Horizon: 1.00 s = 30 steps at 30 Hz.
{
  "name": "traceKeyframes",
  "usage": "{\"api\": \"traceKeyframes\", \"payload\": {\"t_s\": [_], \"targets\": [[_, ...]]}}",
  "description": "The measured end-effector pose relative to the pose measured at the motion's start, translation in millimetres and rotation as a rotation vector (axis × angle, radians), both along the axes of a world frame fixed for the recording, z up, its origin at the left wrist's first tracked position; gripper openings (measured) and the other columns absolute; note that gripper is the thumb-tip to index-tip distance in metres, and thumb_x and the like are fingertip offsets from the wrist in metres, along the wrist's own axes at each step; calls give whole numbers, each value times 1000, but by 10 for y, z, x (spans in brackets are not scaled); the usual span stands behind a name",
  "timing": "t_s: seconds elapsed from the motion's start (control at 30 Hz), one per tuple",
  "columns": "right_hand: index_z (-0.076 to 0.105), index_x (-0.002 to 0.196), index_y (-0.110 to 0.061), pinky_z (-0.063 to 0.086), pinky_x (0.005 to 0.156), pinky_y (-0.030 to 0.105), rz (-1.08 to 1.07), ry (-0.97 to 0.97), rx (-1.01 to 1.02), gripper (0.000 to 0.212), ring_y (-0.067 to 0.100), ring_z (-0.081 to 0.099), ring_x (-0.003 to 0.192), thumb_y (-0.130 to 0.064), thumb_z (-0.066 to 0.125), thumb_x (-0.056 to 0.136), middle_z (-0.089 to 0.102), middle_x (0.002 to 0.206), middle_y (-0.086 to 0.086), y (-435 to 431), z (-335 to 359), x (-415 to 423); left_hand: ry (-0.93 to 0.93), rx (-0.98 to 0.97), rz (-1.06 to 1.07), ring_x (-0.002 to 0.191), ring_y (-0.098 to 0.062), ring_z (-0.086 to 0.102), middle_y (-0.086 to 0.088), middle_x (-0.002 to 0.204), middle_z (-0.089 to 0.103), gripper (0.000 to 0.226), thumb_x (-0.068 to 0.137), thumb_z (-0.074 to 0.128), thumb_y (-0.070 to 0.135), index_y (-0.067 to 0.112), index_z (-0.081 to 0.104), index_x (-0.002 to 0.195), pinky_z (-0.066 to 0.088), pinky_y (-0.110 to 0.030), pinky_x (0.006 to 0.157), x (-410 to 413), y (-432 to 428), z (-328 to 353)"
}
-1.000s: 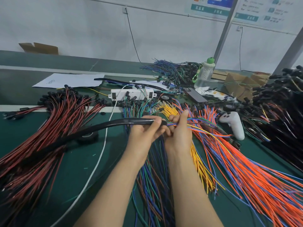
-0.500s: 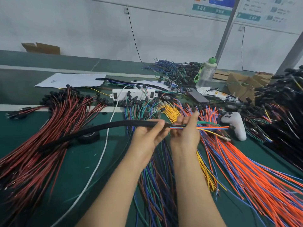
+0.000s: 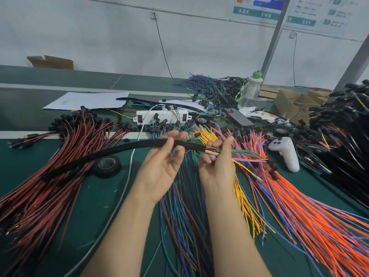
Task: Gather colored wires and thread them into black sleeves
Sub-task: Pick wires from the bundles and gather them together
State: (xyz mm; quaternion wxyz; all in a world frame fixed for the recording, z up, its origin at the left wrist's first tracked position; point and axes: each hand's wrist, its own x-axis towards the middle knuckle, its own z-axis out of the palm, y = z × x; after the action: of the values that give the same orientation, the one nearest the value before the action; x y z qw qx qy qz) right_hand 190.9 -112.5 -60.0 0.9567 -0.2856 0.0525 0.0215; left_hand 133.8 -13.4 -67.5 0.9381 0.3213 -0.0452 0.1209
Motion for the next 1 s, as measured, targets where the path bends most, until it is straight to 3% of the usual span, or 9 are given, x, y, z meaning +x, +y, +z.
{"api": "traceKeyframes", "payload": {"t_s": [0.07,0.13,0.23,0.3,0.4,0.53,0.7,0.87,1.0], "targets": [[52,62,-11,30,34,14,-16,-14,-103,49,6,41,34,-41,42,99,57,53,0,60,-18,-22,18,148,56,59,-3,61,-4,91,73,11,87,49,12,8,59,90,53,-12,59,21,-98,-15],[57,63,-12,41,43,17,-19,-53,-180,51,10,54,45,-43,39,100,61,54,-2,124,-48,-51,41,255,119,60,-4,63,-3,86,73,20,96,41,9,7,58,86,53,-13,60,49,-210,-27],[63,65,-14,49,57,21,14,-74,-200,53,13,61,59,-44,37,100,64,59,-2,178,-68,-76,62,289,171,62,-5,64,-3,81,73,24,99,37,8,5,57,87,53,-14,61,67,-295,-17],[66,76,-15,43,49,17,83,-66,-138,45,10,53,53,-43,40,99,61,64,-3,154,-52,-73,66,224,181,61,-7,64,-4,80,72,22,99,38,7,3,57,87,53,-15,60,62,-281,5],[65,90,-23,18,35,14,82,-19,157,21,3,25,36,-38,51,95,55,63,-7,-3,-23,-17,61,62,198,60,-5,64,-4,75,72,21,98,40,6,3,56,86,53,-13,59,45,-169,56],[51,73,-21,13,35,16,52,14,308,30,5,21,32,-37,46,99,48,52,-8,-177,-48,28,87,36,215,58,-3,63,-3,74,72,19,98,40,8,5,55,85,52,-12,58,44,-90,62],[49,62,-12,24,33,14,-89,6,11,44,4,30,33,-34,45,100,54,57,2,42,-20,-7,117,57,222,61,-3,64,-5,81,72,19,98,41,9,3,55,87,53,-13,60,85,-231,-3],[46,59,-12,28,35,14,11,14,13,45,6,36,35,-32,46,100,64,60,5,84,-36,-29,102,48,169,62,-5,65,-4,81,73,20,99,40,10,3,55,87,53,-14,59,100,-296,-32],[65,57,-10,38,39,12,74,-28,-117,52,5,51,42,-33,45,100,73,71,2,94,-69,-26,108,80,153,59,-6,65,-4,75,73,22,99,38,10,3,55,87,53,-15,58,110,-365,-27]]}}
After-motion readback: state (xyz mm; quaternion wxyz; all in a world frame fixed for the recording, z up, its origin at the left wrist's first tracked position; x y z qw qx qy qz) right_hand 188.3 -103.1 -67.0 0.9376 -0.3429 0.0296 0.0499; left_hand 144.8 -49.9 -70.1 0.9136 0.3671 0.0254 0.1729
